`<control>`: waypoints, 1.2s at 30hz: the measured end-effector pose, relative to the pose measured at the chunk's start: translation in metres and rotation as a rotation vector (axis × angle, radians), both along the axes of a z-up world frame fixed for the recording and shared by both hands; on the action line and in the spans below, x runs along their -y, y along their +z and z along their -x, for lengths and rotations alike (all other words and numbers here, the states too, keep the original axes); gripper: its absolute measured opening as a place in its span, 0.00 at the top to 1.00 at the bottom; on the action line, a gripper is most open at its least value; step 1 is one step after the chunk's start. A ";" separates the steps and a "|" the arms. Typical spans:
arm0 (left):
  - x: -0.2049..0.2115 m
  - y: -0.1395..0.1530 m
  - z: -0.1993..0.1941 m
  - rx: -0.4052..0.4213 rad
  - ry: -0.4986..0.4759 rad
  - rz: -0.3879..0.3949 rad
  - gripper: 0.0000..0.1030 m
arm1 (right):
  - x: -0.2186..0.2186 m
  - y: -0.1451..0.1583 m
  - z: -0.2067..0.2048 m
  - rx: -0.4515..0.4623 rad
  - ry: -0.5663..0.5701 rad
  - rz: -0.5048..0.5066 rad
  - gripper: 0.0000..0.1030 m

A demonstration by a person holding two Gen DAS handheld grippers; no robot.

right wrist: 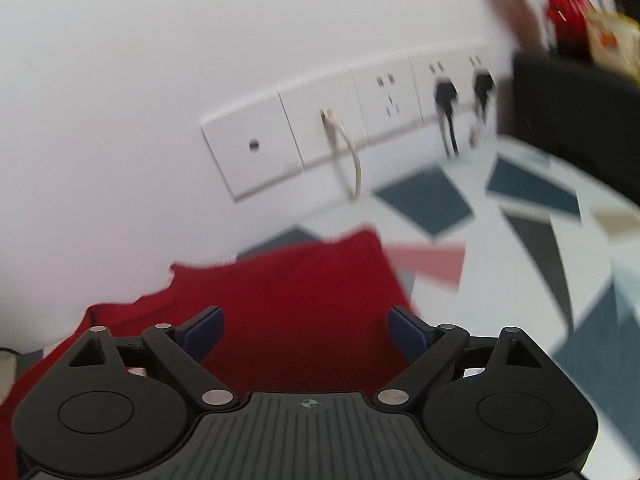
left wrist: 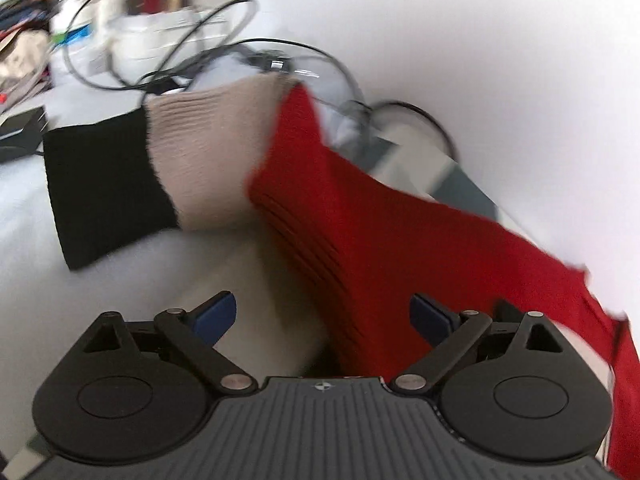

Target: Fold clothes

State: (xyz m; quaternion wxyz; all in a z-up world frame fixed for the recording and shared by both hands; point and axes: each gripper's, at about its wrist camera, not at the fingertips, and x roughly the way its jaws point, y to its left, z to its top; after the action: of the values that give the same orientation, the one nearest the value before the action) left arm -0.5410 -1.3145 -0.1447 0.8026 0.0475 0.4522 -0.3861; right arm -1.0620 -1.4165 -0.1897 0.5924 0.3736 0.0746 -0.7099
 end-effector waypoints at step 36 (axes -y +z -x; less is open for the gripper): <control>-0.046 -0.005 0.108 0.432 -0.751 -0.159 0.09 | -0.024 0.048 -0.209 -0.212 0.763 0.086 0.20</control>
State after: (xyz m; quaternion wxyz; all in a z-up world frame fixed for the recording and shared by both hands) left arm -0.6488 -1.2682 -0.1494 0.6765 0.3499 0.2537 -0.5963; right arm -0.8531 -1.3922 -0.1414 0.8177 0.2185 0.2387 -0.4760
